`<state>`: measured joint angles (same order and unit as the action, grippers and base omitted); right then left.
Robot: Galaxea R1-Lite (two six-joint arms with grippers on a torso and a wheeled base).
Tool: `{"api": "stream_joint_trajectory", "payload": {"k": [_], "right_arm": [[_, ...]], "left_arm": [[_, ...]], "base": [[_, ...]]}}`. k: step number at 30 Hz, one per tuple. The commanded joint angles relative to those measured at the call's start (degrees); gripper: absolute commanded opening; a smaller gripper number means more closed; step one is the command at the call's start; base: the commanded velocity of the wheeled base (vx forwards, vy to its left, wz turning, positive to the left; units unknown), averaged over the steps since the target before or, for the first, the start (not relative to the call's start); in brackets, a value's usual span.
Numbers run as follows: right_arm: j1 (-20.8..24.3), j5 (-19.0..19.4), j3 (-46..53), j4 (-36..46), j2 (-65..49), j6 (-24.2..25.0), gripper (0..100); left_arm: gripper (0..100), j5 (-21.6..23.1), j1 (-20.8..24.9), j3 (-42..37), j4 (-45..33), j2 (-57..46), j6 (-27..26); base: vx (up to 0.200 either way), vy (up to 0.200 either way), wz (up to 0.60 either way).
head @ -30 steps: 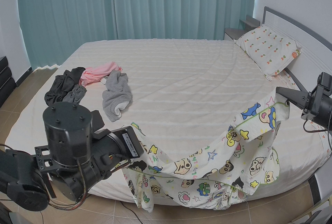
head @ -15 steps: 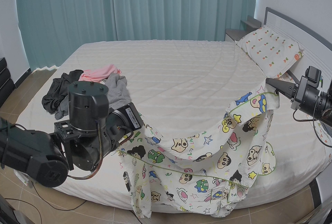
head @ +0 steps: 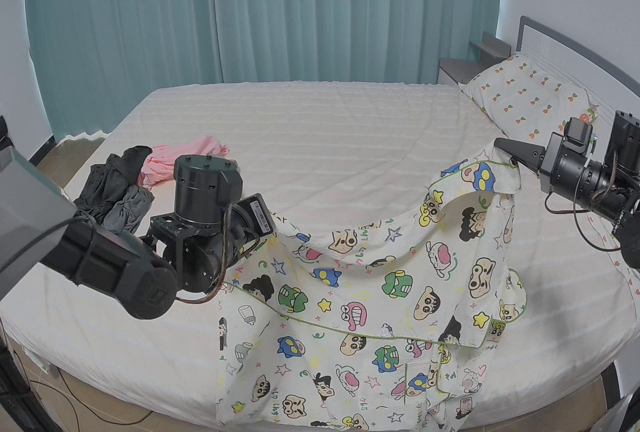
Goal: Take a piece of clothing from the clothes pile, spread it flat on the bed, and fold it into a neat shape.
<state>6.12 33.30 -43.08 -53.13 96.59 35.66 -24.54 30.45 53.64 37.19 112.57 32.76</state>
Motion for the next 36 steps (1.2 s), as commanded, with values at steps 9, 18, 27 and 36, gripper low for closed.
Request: {"api": "stream_joint_trajectory", "payload": {"k": [9,18,27,36], "right_arm": [[-1.99,-0.17,-10.0,-2.33,19.43,-1.03,0],[-2.25,-0.17,-11.94,-2.42,22.86,-1.03,0],[-2.25,-0.17,-12.55,-2.33,24.26,-1.03,0],[-2.25,-0.17,-13.61,-2.33,25.49,-1.03,0]], "left_arm": [[0,0.02,-4.08,14.74,-0.98,16.46,-2.35],[0,0.02,-3.91,18.34,-3.71,19.62,-2.26],[0,0.02,-3.82,20.8,-5.73,21.2,-2.17],[0,-0.07,-3.56,23.71,-5.73,23.75,-2.35]], "base": [[0.0,0.0,0.0],[0.0,0.0,0.0],[0.089,0.0,0.0],[0.111,0.0,0.0]]}}
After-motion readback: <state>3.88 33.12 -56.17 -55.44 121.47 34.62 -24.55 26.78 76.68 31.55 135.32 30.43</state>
